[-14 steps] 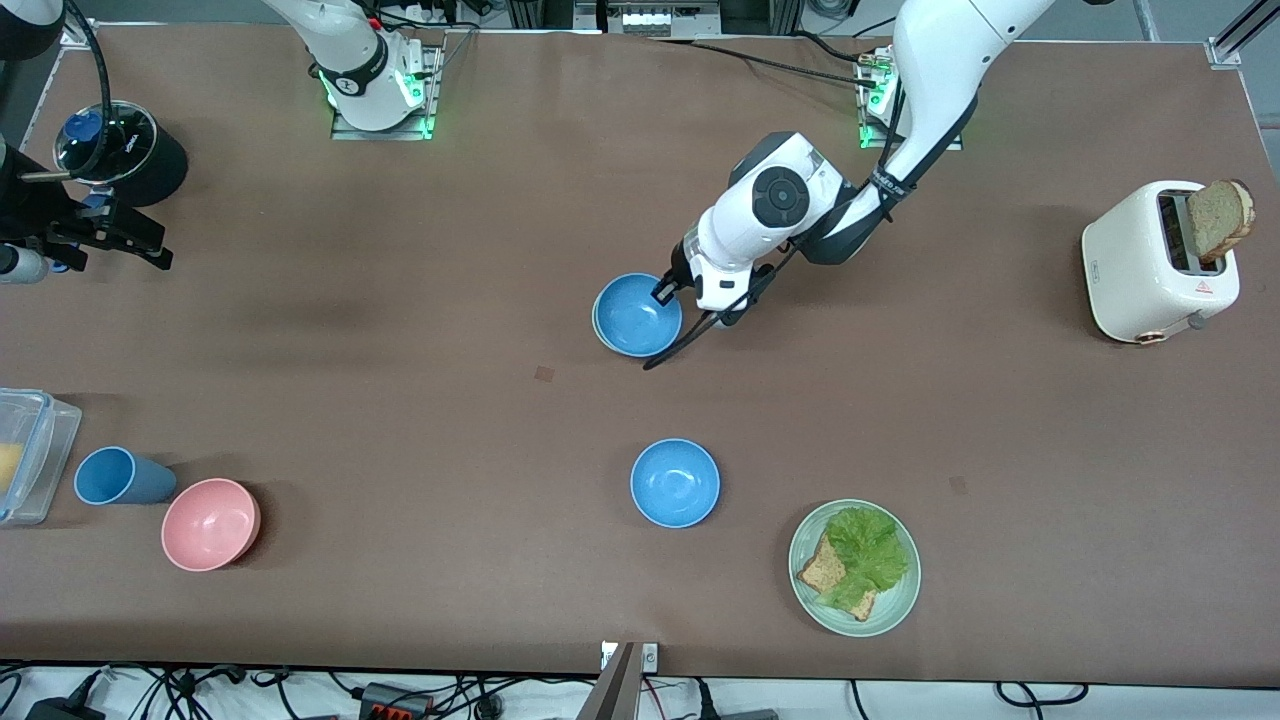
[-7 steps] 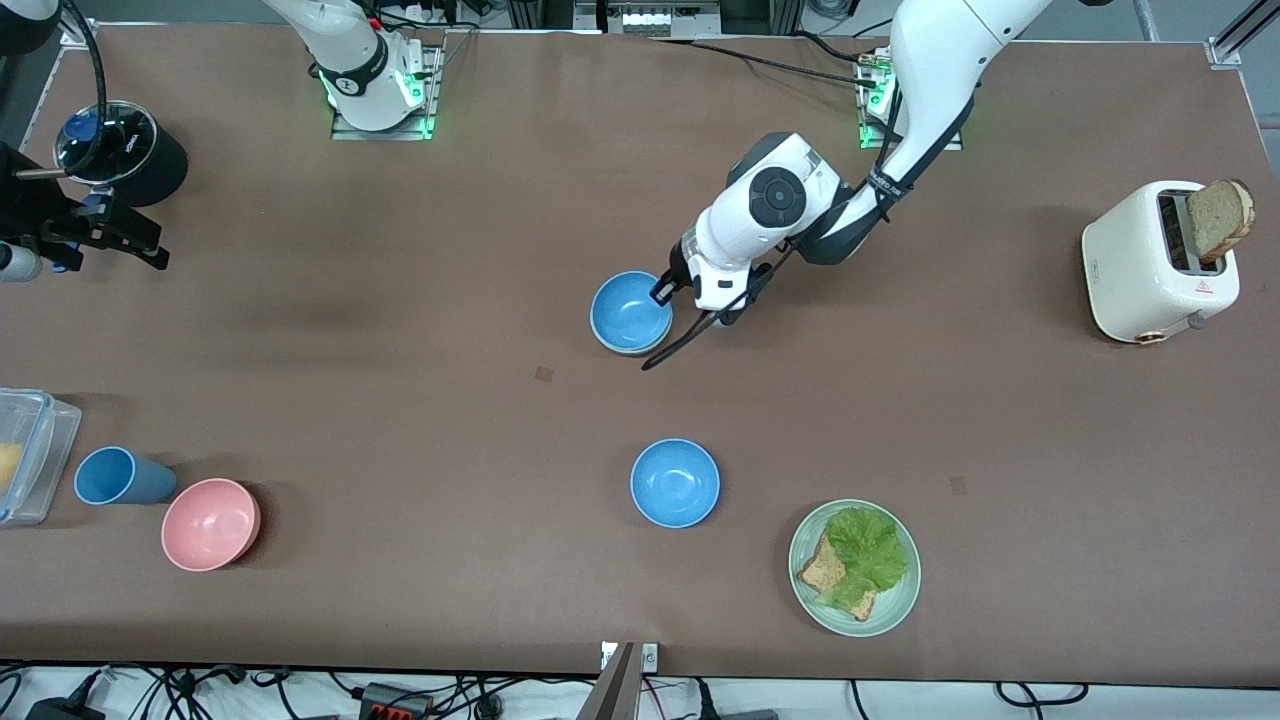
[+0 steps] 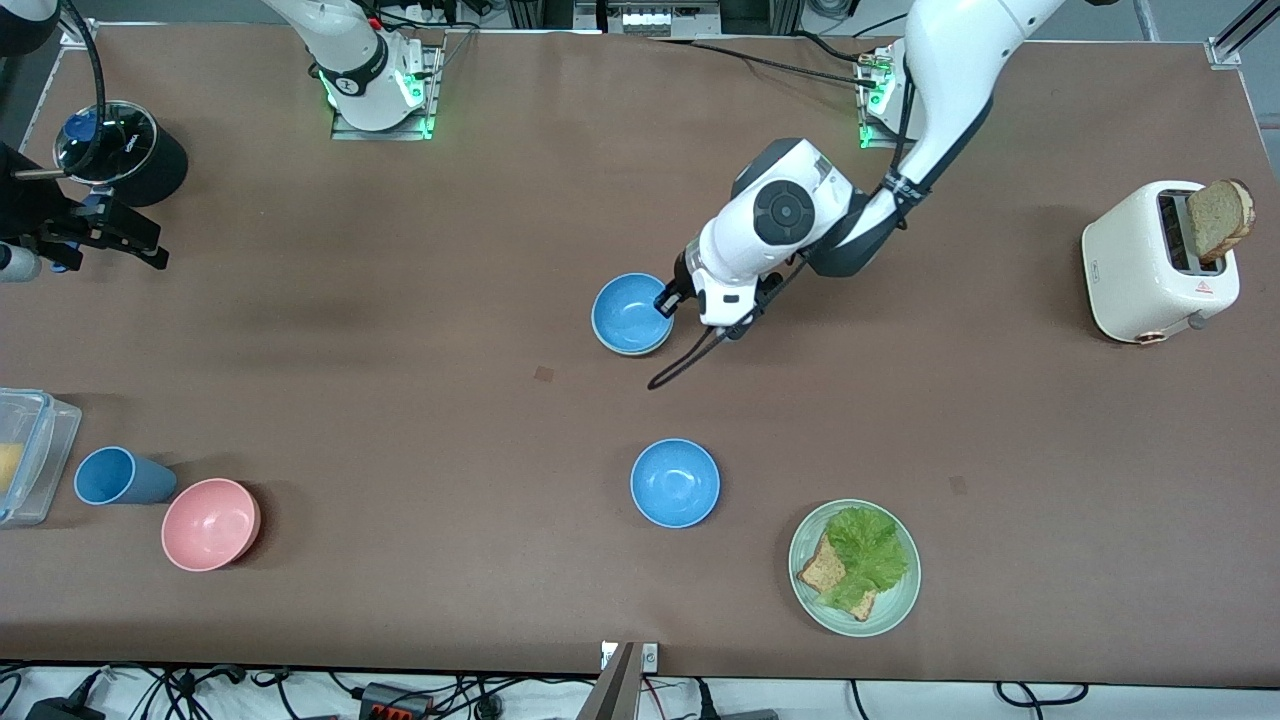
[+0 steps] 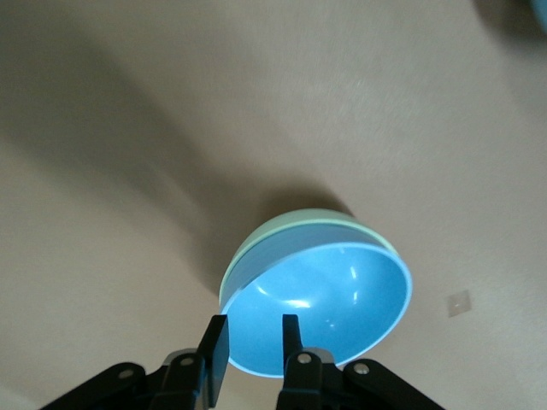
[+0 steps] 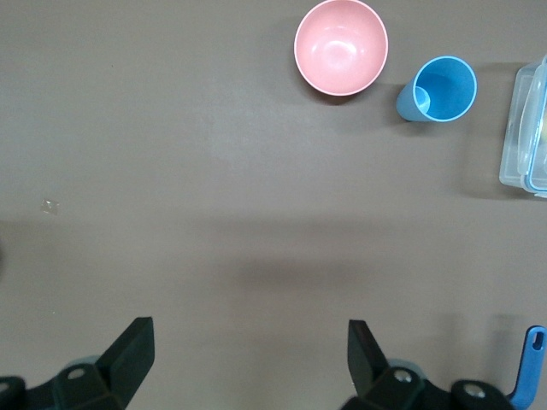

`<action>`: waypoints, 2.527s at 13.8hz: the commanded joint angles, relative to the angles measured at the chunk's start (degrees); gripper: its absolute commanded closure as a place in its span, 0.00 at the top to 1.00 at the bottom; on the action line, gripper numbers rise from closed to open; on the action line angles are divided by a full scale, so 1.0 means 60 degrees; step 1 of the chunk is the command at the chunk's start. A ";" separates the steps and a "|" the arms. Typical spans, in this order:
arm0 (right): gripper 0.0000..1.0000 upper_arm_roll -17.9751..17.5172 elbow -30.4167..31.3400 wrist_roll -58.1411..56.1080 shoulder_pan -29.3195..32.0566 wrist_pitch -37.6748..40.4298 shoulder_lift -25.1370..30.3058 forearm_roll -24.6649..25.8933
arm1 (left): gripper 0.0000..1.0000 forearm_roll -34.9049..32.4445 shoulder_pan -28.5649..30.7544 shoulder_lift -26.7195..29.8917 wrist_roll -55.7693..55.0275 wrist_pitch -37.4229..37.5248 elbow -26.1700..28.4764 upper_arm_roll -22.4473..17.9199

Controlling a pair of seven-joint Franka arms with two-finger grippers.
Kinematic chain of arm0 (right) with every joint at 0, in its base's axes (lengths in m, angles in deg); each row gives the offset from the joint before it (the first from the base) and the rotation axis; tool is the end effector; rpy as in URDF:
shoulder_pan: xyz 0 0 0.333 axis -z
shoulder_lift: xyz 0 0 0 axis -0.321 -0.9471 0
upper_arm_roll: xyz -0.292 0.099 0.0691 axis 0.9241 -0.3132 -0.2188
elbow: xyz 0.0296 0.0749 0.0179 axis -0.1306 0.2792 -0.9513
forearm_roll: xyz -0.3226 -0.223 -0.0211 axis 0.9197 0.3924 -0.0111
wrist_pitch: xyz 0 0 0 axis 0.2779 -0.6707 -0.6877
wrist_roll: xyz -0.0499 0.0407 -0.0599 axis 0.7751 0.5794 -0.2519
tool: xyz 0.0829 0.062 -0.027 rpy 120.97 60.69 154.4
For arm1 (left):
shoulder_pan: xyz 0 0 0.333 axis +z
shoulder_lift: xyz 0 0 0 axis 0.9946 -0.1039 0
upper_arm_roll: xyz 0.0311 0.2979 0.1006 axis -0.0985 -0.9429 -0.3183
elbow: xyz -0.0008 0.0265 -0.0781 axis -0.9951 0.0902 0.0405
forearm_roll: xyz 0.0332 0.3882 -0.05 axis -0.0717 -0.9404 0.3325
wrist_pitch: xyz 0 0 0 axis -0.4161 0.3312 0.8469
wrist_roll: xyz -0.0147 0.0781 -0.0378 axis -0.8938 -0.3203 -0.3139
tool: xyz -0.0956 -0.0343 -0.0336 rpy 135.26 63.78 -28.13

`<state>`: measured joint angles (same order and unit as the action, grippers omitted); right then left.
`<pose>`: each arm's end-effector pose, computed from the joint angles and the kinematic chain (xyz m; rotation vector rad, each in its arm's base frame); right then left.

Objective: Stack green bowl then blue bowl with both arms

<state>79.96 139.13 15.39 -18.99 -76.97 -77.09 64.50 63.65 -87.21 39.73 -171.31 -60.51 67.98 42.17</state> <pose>0.5600 -0.0250 0.5874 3.1406 0.0450 0.0190 0.4984 -0.4143 0.2929 2.5851 1.2851 -0.4442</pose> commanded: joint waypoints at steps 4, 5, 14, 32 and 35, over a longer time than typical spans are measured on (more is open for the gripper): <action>1.00 -0.0030 -0.0204 -0.0035 0.0030 0.0099 -0.0074 0.0013 | 0.34 -0.0180 0.1054 0.0260 0.1598 0.3032 -0.1841 0.0148; 1.00 -0.0015 -0.0204 -0.0034 0.0030 0.0085 -0.0074 0.0013 | 0.34 -0.0180 0.1230 0.0276 0.2197 0.3443 -0.2120 0.0148; 1.00 -0.0044 -0.0189 0.0083 -0.0014 0.0187 -0.0059 -0.0002 | 0.74 -0.0194 0.3325 0.0276 0.8012 0.5469 -0.3939 0.0045; 1.00 -0.0088 -0.0189 0.0083 -0.0043 0.0202 -0.0015 -0.0002 | 1.00 -0.0268 0.1863 0.2983 1.2999 0.6407 -0.4117 -0.5033; 1.00 -0.0088 -0.0189 0.0068 -0.0029 0.0202 -0.0015 0.0013 | 1.00 -0.0312 0.1890 0.3527 1.3042 0.7297 -0.3881 -0.5272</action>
<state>79.52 139.04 15.41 -19.10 -76.84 -77.09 64.51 61.10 -75.14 57.59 -94.25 -18.72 41.50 12.12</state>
